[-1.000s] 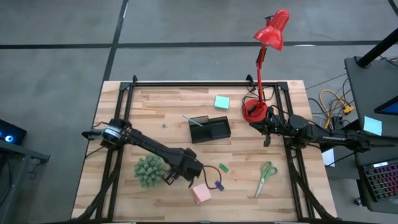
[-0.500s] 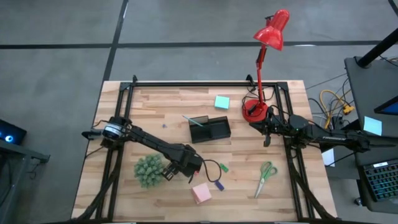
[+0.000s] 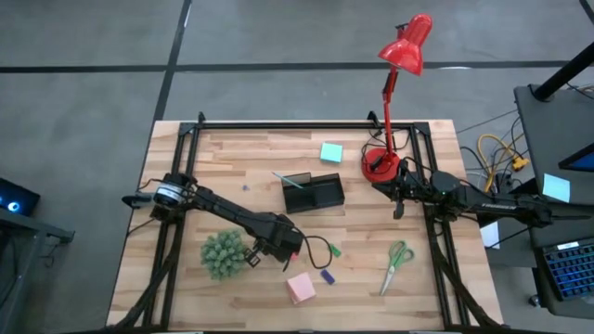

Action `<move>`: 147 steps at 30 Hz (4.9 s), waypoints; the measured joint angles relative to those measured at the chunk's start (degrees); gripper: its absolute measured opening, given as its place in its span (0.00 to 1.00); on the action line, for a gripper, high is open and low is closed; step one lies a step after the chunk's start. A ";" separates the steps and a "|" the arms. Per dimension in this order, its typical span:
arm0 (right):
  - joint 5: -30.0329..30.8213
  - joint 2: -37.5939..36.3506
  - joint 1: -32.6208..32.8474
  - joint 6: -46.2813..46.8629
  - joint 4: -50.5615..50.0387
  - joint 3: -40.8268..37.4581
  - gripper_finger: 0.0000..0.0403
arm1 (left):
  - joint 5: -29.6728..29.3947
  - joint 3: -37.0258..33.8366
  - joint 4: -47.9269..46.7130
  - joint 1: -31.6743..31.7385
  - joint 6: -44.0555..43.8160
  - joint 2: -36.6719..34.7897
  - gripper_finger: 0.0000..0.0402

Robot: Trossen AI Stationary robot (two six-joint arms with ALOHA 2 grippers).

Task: Pick and place office supplies into organizer
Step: Put the yellow pencil into the black desk organizer

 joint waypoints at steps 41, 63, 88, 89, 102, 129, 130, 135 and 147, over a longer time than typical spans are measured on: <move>-0.02 0.07 0.01 -0.48 -0.01 0.00 0.02 | -5.35 3.15 -2.64 -0.02 1.26 -2.48 0.00; -0.02 0.07 0.00 -0.80 -0.01 0.00 0.02 | -5.52 6.97 -5.07 -0.02 1.39 -2.68 0.01; -0.02 0.07 0.01 -0.85 -1.32 0.00 0.02 | -13.03 7.04 -1.62 3.45 7.84 -2.74 0.24; -0.02 0.07 0.01 -0.85 -1.32 0.00 0.02 | -12.13 7.04 -0.96 3.45 7.83 -2.74 0.27; -0.02 0.07 0.00 -0.85 -1.37 0.00 0.02 | -7.40 6.43 1.46 4.16 11.97 -2.76 0.35; -0.02 0.07 -0.01 -0.31 -2.13 0.00 0.02 | -2.79 1.29 1.47 11.15 15.43 -2.98 0.31; -0.02 0.07 0.01 -0.31 -2.13 0.00 0.02 | -2.56 1.20 1.52 11.40 15.60 -2.99 0.31; -0.03 0.07 0.00 0.24 -2.13 0.00 0.02 | -2.33 0.84 1.64 11.97 18.16 -3.07 0.31; -0.02 0.07 -0.01 0.70 -2.13 0.00 0.02 | 0.51 0.27 3.87 12.48 20.98 -3.05 0.12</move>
